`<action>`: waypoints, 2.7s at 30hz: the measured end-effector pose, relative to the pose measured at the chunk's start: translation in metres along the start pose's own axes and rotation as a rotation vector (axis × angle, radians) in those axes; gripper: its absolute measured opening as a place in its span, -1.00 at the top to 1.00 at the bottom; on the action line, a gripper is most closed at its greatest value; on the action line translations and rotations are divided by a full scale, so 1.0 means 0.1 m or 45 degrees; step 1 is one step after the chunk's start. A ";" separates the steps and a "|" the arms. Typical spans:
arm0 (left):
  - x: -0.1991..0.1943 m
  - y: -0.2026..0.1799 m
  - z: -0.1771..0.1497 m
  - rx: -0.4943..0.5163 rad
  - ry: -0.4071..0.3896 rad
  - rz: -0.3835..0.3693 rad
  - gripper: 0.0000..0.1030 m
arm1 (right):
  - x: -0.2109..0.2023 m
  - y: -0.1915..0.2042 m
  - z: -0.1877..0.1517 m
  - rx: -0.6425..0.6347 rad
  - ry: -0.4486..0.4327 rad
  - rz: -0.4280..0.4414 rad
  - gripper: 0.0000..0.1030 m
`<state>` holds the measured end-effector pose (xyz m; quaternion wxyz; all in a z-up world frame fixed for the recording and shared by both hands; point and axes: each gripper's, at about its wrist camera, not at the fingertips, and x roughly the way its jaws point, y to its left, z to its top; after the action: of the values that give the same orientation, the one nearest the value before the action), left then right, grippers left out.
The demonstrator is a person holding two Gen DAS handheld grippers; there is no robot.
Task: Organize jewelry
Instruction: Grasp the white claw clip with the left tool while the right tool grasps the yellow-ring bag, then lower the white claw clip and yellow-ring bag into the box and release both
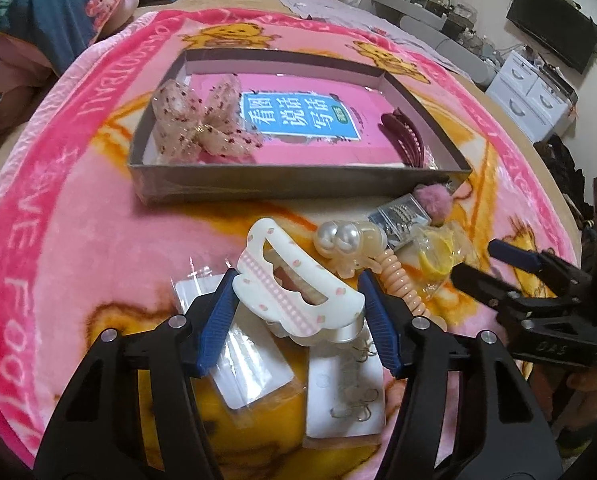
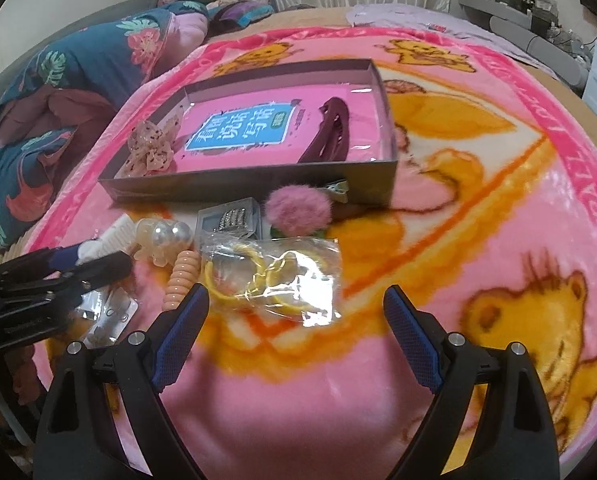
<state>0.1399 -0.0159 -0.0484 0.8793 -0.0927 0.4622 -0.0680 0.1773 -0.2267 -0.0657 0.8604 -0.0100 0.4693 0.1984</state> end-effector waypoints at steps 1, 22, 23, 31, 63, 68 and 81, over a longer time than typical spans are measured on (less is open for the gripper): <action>-0.01 0.01 0.01 -0.002 -0.004 0.000 -0.02 | 0.02 0.01 0.01 -0.002 0.005 -0.001 -0.71; -0.26 0.24 0.10 -0.050 -0.093 0.026 -0.02 | 0.00 -0.23 0.00 0.064 -0.017 -0.170 -0.50; -0.27 0.26 0.10 -0.054 -0.099 0.026 -0.02 | -0.05 -0.29 -0.01 0.090 -0.029 -0.172 -0.50; -0.42 0.31 0.19 -0.043 -0.149 0.045 -0.02 | -0.44 -0.68 0.01 0.255 -0.156 -0.210 -0.50; -0.03 0.15 1.07 0.012 -0.175 0.016 -0.02 | -0.72 -0.47 1.05 0.120 -0.441 -0.189 -0.50; 0.21 0.12 1.05 0.040 -0.130 0.007 -0.02 | -0.58 -0.46 1.21 0.103 -0.417 -0.187 -0.50; 0.48 0.25 1.08 0.034 -0.053 -0.005 -0.07 | 0.04 -0.24 1.52 -0.009 -0.274 -0.161 -0.50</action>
<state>0.2568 0.0091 -0.0321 0.8897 -0.0833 0.4428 -0.0738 0.3098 -0.2169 0.0115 0.9165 -0.0213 0.3721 0.1453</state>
